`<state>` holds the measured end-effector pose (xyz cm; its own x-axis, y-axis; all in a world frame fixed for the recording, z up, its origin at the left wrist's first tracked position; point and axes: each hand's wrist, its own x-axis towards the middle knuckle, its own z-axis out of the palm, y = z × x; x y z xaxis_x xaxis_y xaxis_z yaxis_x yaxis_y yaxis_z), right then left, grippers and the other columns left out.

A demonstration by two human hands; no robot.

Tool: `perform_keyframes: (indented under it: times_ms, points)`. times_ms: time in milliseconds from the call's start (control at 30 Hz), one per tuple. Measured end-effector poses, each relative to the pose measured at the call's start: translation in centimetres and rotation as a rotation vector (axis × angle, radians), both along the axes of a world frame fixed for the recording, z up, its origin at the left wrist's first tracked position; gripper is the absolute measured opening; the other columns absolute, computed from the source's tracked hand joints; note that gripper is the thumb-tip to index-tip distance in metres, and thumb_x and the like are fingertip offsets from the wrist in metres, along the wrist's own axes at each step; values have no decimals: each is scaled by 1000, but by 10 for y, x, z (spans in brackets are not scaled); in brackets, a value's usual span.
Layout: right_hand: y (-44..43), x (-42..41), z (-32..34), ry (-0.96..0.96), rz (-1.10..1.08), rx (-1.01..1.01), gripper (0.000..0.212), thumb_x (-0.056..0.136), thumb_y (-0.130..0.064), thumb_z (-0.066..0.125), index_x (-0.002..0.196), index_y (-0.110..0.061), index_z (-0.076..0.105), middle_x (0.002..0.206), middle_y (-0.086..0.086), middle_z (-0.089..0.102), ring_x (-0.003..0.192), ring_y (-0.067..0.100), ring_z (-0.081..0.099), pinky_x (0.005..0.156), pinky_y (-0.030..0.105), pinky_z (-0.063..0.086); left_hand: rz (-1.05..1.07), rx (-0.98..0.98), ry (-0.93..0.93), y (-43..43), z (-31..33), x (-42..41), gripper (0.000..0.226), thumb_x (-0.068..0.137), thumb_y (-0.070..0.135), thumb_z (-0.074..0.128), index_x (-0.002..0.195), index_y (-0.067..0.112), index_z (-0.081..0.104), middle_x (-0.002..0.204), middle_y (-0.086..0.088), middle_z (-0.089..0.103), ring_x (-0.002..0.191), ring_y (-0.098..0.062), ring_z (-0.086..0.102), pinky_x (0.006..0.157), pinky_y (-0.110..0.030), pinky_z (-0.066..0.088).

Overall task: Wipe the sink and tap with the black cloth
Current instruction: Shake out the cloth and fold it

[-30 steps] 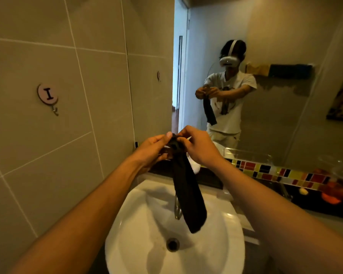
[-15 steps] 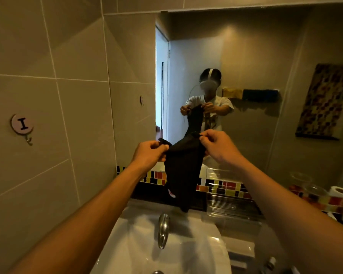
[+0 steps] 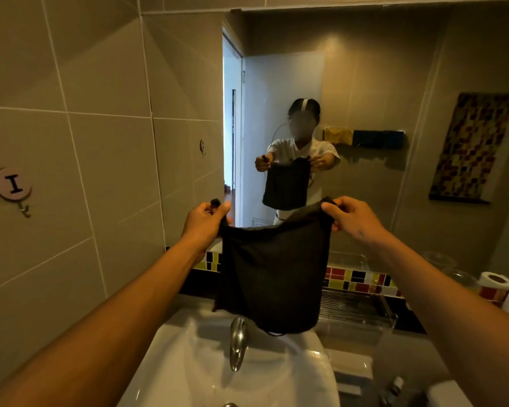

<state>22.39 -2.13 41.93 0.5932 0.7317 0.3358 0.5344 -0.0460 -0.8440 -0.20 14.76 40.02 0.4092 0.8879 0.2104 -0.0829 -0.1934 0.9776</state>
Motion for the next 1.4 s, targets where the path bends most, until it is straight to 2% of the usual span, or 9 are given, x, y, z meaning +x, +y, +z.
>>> perform_keyframes:
  times_ms: [67,200,333,467,633,733,1033,1267,1400]
  points:
    - [-2,5,-2,30,-45,-5,23,95,-33,51,80,-16,56,74,4,54,69,16,52,62,27,41,43,1,23,5,-3,1,25,91,35,57,96,11,59,85,-2,61,84,-18,59,65,-24,48]
    - [4,13,-8,116,-142,13,25,96,-34,48,80,-15,52,80,8,53,75,21,53,76,42,48,-60,-321,-81,5,-1,6,27,88,35,61,89,7,60,93,-10,62,89,-21,60,80,-30,54]
    - [10,14,-11,148,-202,57,21,97,-33,48,87,-15,53,82,6,53,73,17,52,67,34,45,-218,-426,-118,2,-7,6,26,84,23,67,101,3,63,104,-13,65,97,-22,61,82,-26,50]
    - [5,21,-8,105,-223,66,15,96,-26,52,90,-14,58,79,2,55,71,13,50,58,27,38,-223,-302,31,6,-15,4,38,81,6,69,118,5,59,115,-12,61,103,-25,58,76,-27,51]
    - [-1,31,-4,97,-265,74,17,95,-26,54,84,-14,58,78,3,55,71,17,51,61,31,40,-188,-220,121,9,-18,9,32,80,19,72,109,8,63,112,-10,65,109,-29,59,99,-41,47]
    - [-4,33,-5,131,-299,69,17,94,-26,56,82,-14,58,76,3,54,70,17,51,60,30,40,-196,-210,217,8,-14,10,29,80,26,72,100,6,64,107,-10,65,102,-27,60,94,-39,48]
    - [-19,37,-18,376,-330,79,22,91,-25,60,74,-10,60,80,12,59,84,27,60,87,46,54,-193,-202,251,-2,-8,7,29,85,29,67,107,13,56,103,-7,60,92,-22,57,66,-31,48]
    - [-10,14,-12,454,-166,59,20,90,-25,61,83,-6,63,98,20,66,95,33,66,88,49,55,-125,18,370,-17,-2,30,20,91,36,58,88,17,61,92,-5,61,87,-18,57,79,-34,47]
    - [1,-5,-5,391,-62,57,22,90,-24,62,87,-2,67,95,15,66,94,27,64,80,41,56,-64,88,333,-30,4,50,29,89,36,60,97,8,63,90,-9,63,88,-22,61,77,-31,49]
